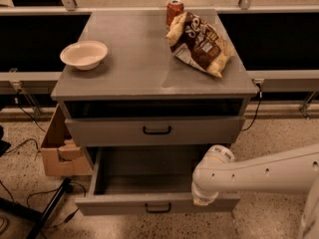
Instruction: Open middle drawer
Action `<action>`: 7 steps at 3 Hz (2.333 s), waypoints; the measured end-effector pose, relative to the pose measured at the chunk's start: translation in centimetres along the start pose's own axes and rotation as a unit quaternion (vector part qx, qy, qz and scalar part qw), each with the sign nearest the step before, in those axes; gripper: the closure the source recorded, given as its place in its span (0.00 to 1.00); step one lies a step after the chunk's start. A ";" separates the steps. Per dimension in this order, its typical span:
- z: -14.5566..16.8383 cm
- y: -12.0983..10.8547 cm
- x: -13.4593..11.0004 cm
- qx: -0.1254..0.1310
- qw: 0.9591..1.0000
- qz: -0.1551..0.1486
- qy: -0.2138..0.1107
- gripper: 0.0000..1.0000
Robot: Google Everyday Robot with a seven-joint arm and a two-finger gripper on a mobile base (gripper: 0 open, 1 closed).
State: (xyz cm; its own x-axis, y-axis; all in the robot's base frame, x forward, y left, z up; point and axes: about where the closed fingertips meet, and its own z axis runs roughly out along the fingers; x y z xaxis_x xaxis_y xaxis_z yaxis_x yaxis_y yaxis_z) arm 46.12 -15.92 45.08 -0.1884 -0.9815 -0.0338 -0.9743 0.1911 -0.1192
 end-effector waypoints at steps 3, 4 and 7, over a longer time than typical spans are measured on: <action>-0.3 1.6 0.7 0.009 1.000 0.014 -0.008 0.82; -0.3 1.6 0.8 0.008 1.000 0.014 -0.008 0.59; -0.1 1.8 0.8 0.006 1.000 0.013 -0.007 0.00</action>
Offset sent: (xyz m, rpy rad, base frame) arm -0.3430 -0.0983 0.0723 0.3156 -0.4446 -0.5334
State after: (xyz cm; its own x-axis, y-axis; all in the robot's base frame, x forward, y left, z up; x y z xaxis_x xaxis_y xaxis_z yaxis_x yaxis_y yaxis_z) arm 44.17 -16.38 44.96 -0.2124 -0.9758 -0.0513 -0.9674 0.2174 -0.1301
